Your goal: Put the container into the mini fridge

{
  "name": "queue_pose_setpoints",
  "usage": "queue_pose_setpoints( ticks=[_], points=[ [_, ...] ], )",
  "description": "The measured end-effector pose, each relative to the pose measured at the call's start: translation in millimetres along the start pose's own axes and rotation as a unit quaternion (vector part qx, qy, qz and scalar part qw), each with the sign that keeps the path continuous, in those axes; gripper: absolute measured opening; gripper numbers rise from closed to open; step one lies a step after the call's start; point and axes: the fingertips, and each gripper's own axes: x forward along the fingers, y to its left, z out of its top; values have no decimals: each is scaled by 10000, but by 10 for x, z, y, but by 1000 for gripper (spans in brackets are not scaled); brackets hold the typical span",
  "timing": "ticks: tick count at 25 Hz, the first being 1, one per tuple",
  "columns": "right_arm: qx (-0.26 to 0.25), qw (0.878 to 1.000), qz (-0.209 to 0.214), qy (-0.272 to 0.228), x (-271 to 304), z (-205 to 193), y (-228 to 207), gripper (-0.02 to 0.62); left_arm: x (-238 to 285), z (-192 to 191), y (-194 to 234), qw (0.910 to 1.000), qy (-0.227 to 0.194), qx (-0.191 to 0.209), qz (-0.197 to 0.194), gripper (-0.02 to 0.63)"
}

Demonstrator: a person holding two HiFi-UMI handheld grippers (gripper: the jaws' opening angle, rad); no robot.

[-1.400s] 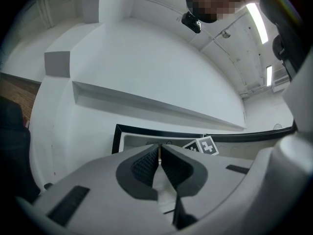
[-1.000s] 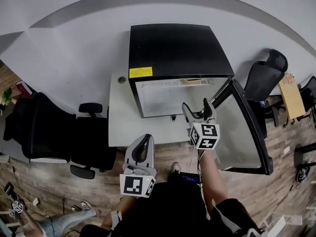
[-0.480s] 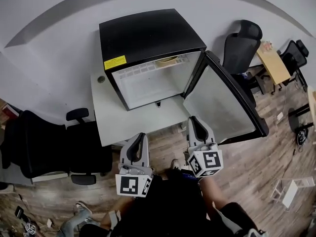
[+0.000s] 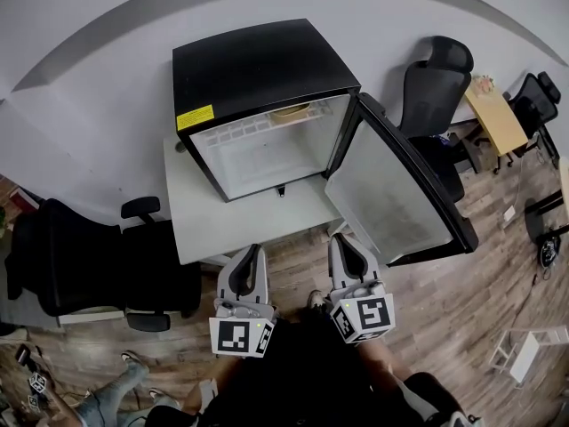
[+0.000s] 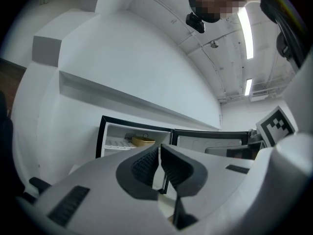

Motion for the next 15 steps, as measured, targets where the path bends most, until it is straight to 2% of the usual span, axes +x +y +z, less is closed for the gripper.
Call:
queue_pose_setpoints(
  ticks=[15],
  points=[
    [-5,9994,346,-69,98,56,-51,15,37,49,-29,9995,-69,91,296,21]
  ],
)
